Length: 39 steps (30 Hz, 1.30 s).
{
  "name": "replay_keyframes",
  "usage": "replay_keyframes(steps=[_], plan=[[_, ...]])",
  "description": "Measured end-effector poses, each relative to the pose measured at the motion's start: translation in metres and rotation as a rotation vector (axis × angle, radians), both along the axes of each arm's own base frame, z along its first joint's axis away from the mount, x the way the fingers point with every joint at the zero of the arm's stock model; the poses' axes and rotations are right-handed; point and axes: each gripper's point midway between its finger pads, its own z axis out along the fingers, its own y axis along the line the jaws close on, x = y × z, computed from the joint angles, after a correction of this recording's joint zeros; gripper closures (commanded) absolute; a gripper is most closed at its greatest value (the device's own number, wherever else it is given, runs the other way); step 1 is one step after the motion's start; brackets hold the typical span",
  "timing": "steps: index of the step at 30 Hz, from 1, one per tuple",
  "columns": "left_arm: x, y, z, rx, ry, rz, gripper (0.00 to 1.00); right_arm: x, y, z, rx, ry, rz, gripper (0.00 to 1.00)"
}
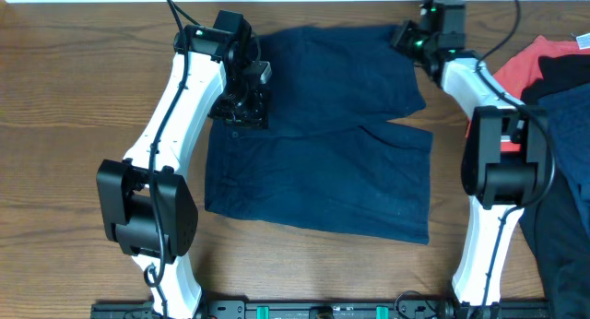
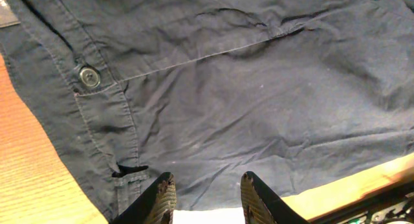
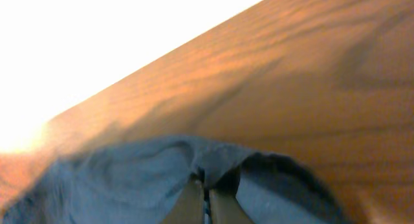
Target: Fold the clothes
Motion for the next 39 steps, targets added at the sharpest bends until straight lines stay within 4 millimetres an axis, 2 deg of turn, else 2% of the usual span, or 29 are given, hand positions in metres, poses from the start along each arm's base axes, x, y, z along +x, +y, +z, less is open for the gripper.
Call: replay_keyframes(steps=[1,3,6,10,14,16,17,19,21,24,26,28,31,35,39], plan=[[0.000,0.001,0.000,0.005,-0.001,0.000,0.64,0.003,-0.009,0.003,0.014,-0.010,-0.030,0.59],[0.000,0.002,0.000,0.011,-0.001,0.001,0.64,0.010,-0.026,0.010,0.030,-0.039,-0.083,0.23],[0.000,0.002,-0.001,0.015,-0.001,0.001,0.64,0.013,-0.044,0.014,0.039,-0.054,-0.113,0.01],[-0.004,0.010,-0.002,0.059,0.011,0.002,0.64,0.005,-0.049,0.008,0.039,-0.030,-0.042,0.01],[-0.016,0.025,-0.003,0.122,0.062,0.008,0.64,-0.024,-0.047,-0.016,0.015,0.102,0.051,0.01],[-0.023,0.034,-0.002,0.143,0.092,0.017,0.64,-0.040,-0.045,-0.019,-0.007,0.156,0.095,0.01],[-0.026,0.038,0.000,0.150,0.105,0.025,0.64,-0.047,-0.045,-0.017,-0.017,0.171,0.113,0.04],[-0.028,0.046,0.005,0.157,0.105,0.041,0.64,-0.054,-0.041,0.000,-0.049,0.159,0.153,0.70],[-0.027,0.052,0.011,0.158,0.082,0.059,0.64,-0.055,-0.035,0.026,-0.074,0.112,0.178,0.97],[-0.026,0.057,0.021,0.153,0.052,0.075,0.65,-0.053,-0.025,0.039,-0.099,0.085,0.184,0.99],[-0.026,0.056,0.024,0.147,0.043,0.076,0.71,-0.050,-0.013,0.034,-0.111,0.086,0.182,0.99],[-0.025,0.052,0.025,0.133,0.035,0.080,0.80,-0.041,0.002,0.019,-0.111,0.080,0.184,0.99],[-0.017,0.044,0.025,0.109,0.000,0.068,0.81,-0.029,0.024,-0.018,-0.082,0.087,0.175,0.99],[-0.011,0.034,0.026,0.085,-0.028,0.053,0.81,-0.015,0.040,-0.071,0.014,0.099,0.125,0.99],[-0.011,0.028,0.026,0.077,-0.036,0.041,0.81,0.006,0.039,-0.068,0.094,0.019,0.053,0.99]])
